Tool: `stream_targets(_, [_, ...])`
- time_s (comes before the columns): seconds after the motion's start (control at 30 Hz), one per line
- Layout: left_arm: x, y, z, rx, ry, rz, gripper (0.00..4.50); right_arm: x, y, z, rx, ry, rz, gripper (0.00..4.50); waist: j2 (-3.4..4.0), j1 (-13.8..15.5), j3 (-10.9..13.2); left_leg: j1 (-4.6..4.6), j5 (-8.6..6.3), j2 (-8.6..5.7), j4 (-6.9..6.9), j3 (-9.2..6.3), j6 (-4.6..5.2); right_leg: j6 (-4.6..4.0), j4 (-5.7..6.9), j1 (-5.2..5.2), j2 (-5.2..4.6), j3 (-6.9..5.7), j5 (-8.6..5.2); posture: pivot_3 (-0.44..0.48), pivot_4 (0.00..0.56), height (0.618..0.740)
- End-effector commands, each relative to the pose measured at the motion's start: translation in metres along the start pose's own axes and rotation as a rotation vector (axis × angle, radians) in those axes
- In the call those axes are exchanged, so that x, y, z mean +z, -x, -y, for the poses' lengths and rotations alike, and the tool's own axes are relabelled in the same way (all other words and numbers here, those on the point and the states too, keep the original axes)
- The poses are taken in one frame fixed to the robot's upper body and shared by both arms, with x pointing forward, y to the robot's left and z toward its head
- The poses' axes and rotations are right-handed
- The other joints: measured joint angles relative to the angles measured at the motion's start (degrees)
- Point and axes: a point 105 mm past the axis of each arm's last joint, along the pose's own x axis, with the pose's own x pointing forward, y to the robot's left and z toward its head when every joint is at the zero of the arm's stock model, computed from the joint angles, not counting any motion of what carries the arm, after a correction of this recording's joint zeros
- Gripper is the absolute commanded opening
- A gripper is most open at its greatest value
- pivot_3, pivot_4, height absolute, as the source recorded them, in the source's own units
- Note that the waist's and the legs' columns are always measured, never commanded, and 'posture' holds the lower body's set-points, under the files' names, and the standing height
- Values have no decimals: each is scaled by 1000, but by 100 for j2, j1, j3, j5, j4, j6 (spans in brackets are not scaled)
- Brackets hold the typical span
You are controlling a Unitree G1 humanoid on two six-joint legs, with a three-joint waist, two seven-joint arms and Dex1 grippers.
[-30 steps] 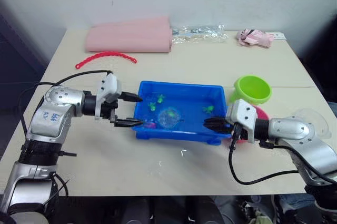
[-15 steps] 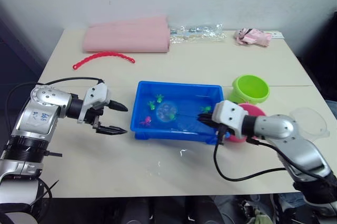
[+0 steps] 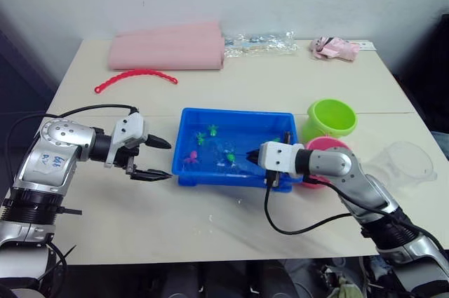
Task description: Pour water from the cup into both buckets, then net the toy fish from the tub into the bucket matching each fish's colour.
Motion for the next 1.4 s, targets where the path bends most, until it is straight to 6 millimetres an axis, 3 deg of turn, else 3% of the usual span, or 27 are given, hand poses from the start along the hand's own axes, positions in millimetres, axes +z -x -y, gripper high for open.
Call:
stream_targets(0.03, [9, 8, -4, 40, -50, 8, 4469, 11, -3, 1, 7, 30, 41, 0, 0, 0, 0, 0, 0, 0, 0, 0, 0, 0, 0, 0, 0, 0, 0, 0, 150, 738])
stream_targets(0.37, [10, 10, -7, 47, -52, 13, 4469, 26, 5, -13, 78, -77, 116, 0, 0, 4, 0, 0, 0, 0, -1, -1, 0, 0, 0, 0, 0, -1, 0, 0, 150, 738])
stream_targets(0.47, [8, 10, -8, 40, -52, 5, 4469, 18, 8, -10, 63, -20, 72, 0, 0, 3, 0, 0, 0, -1, 0, 0, 0, 0, 0, 1, -1, 0, 0, 0, 150, 738])
stream_targets(0.63, [2, 11, -6, 14, -55, -27, 4469, 16, 4, -13, 79, -87, 78, 0, 0, -3, 0, 2, -1, 0, -1, 1, -1, 0, 1, -1, 2, 0, 0, 0, 150, 738])
stream_targets(0.9, [7, 13, -12, 32, -58, 2, 4469, 26, 12, -14, 112, -475, 151, 0, 0, 4, 0, 1, -1, 0, 0, 0, -1, 0, 1, 1, 0, 0, 0, 0, 150, 738])
stream_targets(1.2, [44, 0, -19, 0, 7, 211, 4469, 31, 54, 17, -46, -547, 125, 0, 0, 26, 0, -3, -2, -4, 1, -3, 1, 0, 1, 1, -5, -2, 0, 0, 150, 738])
stream_targets(1.4, [75, -24, -16, -83, 22, 351, 4469, 28, 110, 29, -242, -510, 60, 0, -1, 52, 0, -5, -3, -5, 0, -2, 2, 0, -5, 1, -3, -4, 0, 0, 150, 738])
